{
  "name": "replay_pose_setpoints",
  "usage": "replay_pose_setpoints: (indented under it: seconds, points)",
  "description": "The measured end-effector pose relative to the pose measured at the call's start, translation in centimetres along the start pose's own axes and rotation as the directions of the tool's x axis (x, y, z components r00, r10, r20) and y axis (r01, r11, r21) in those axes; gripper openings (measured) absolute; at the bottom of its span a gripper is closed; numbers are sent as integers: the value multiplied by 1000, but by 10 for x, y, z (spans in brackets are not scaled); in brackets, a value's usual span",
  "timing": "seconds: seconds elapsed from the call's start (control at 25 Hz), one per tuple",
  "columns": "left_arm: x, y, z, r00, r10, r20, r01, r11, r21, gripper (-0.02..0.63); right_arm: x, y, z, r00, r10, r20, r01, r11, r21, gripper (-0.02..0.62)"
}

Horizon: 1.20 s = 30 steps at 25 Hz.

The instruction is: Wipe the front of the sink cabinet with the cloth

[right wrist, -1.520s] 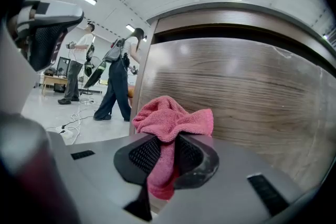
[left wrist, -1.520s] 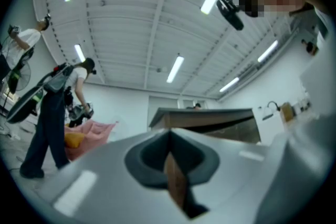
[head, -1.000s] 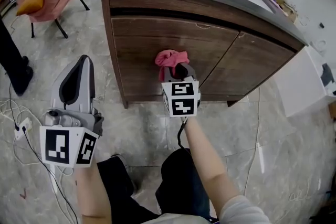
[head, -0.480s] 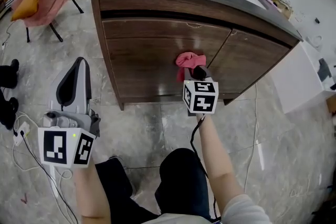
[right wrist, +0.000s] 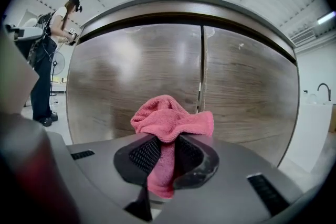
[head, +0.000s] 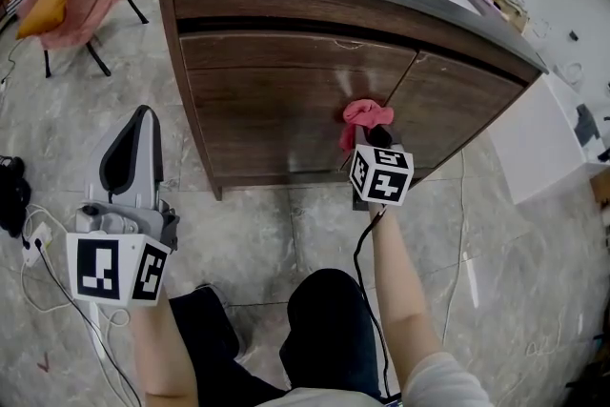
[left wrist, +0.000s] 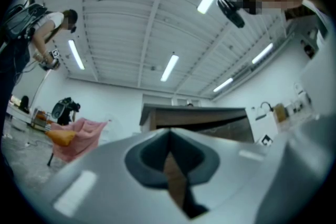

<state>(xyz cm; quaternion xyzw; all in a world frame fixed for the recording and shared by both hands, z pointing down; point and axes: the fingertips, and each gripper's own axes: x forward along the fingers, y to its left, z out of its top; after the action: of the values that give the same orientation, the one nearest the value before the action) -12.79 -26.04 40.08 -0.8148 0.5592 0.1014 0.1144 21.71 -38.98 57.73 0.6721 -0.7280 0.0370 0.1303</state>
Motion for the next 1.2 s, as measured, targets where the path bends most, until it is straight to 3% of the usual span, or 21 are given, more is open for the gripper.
replay_pose_setpoints:
  seconds: [0.24, 0.52, 0.76, 1.2]
  points:
    - [-2, 4, 1, 1000, 12, 3, -12, 1000, -6, 5, 10, 0, -44, 997, -7, -78, 6, 1000, -9, 61]
    - [-2, 4, 0, 1000, 9, -2, -9, 1000, -2, 5, 12, 14, -44, 995, -24, -98, 24, 1000, 6, 61]
    - [-4, 7, 1, 1000, 17, 0, -17, 1000, -1, 5, 15, 67, -41, 994, 29, -103, -31, 999, -21, 61]
    - [-11, 17, 4, 999, 41, 0, -41, 999, 8, 5, 21, 187, -30, 972, 212, -102, -220, 973, -75, 61]
